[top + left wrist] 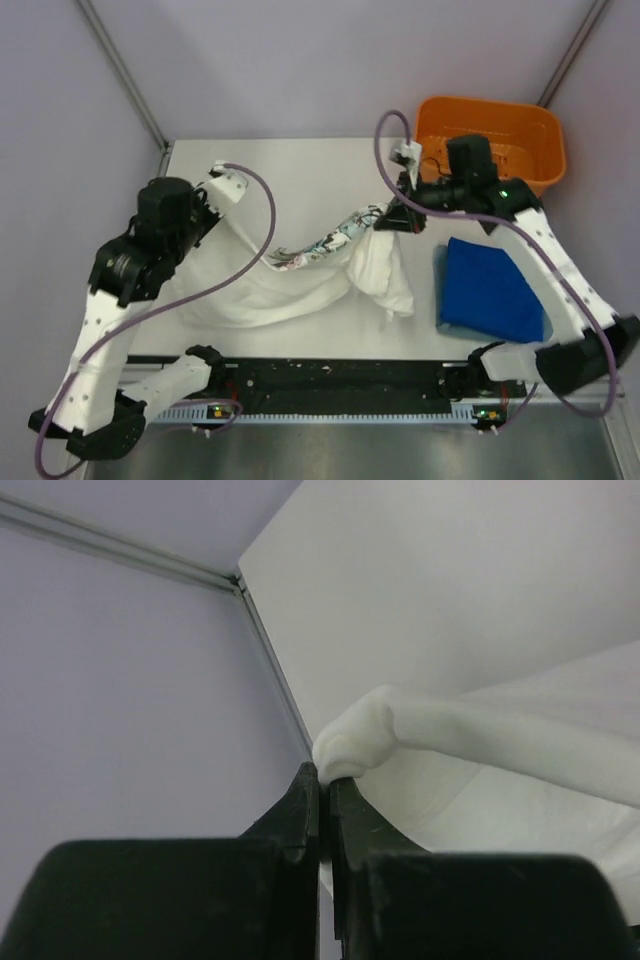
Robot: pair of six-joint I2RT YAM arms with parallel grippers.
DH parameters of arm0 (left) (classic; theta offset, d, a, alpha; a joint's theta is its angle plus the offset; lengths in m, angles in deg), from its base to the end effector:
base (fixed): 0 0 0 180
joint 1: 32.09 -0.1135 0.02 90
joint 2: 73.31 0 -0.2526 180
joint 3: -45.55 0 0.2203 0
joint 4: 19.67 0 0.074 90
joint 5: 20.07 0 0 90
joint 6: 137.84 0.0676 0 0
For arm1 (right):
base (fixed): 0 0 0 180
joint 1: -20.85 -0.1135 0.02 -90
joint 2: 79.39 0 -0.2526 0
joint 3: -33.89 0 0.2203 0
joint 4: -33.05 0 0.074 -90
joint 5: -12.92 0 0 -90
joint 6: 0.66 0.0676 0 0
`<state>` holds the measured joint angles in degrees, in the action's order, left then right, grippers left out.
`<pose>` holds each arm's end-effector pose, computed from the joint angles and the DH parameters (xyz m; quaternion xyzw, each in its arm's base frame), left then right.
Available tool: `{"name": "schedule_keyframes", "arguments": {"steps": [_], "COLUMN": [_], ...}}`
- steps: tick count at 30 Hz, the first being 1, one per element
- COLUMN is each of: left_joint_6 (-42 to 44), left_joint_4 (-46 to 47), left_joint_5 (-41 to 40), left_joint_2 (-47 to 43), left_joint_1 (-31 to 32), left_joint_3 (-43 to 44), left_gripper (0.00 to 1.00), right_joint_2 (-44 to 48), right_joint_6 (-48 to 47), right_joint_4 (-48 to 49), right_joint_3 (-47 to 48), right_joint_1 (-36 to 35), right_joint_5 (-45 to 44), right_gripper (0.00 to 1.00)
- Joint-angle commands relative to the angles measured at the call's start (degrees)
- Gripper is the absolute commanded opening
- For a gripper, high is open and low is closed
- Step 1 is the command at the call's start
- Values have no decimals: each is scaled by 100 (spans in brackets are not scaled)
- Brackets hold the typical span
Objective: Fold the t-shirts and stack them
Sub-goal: Flatten out the tshirt
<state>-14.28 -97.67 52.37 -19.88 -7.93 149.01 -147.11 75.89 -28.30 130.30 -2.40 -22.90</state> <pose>0.1300 -0.0359 0.4203 0.3399 0.7798 0.1721 0.4968 0.1741 0.1345 0.3917 -0.4533 0.6726 0.4346 0.3914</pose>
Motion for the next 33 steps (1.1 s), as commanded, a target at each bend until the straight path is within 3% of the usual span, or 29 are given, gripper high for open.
{"name": "schedule_keyframes", "arguments": {"steps": [1,5,7,8,9,11,12,14,18,23,26,29,33], "left_joint_6": [71,-33,-86,-104,-113,-130,-131,-139,9,1228,2082,2575,2656], "left_joint_4": [1479,2859,3063,3029,2985,3003,3003,3046,2907,2450,2326,2536,3054], "left_joint_5": [-310,-63,-28,16,94,121,130,244,1103,2370,2328,1986,1546], "left_joint_2": [930,2395,3345,3837,4190,4745,4851,4861,4126,2886,2340,2058,2145], "left_joint_1": [-332,-1211,-1492,-1580,-1668,-1739,-1766,-1801,-1836,-1845,-1845,-1915,-2108], "left_joint_3": [-670,-532,-93,179,373,637,673,613,-97,-1871,-3128,-4008,-4432], "left_gripper": [0,0,1,12,34,69,77,84,86,77,79,84,88], "right_joint_2": [-1950,-4147,-5062,-5423,-5636,-5743,-5665,-5306,-4392,-3512,-3353,-3448,-3888], "right_joint_6": [201,1184,1905,2169,2337,2496,2497,2427,1979,2074,2452,2628,2751], "right_joint_4": [71,45,-16,-34,-78,-69,-69,-17,264,871,1142,1547,1653], "right_joint_3": [770,2658,3607,3986,4277,4316,4220,3799,2447,776,230,-96,0], "right_joint_1": [4,285,478,522,566,567,567,541,313,22,-40,-145,-198], "right_joint_5": [-1527,-2998,-3622,-3911,-4245,-4668,-4792,-5064,-5750,-5181,-4804,-4644,-4688], "right_gripper": [0,1,14,21,34,44,47,52,55,56,57,66,67]}}
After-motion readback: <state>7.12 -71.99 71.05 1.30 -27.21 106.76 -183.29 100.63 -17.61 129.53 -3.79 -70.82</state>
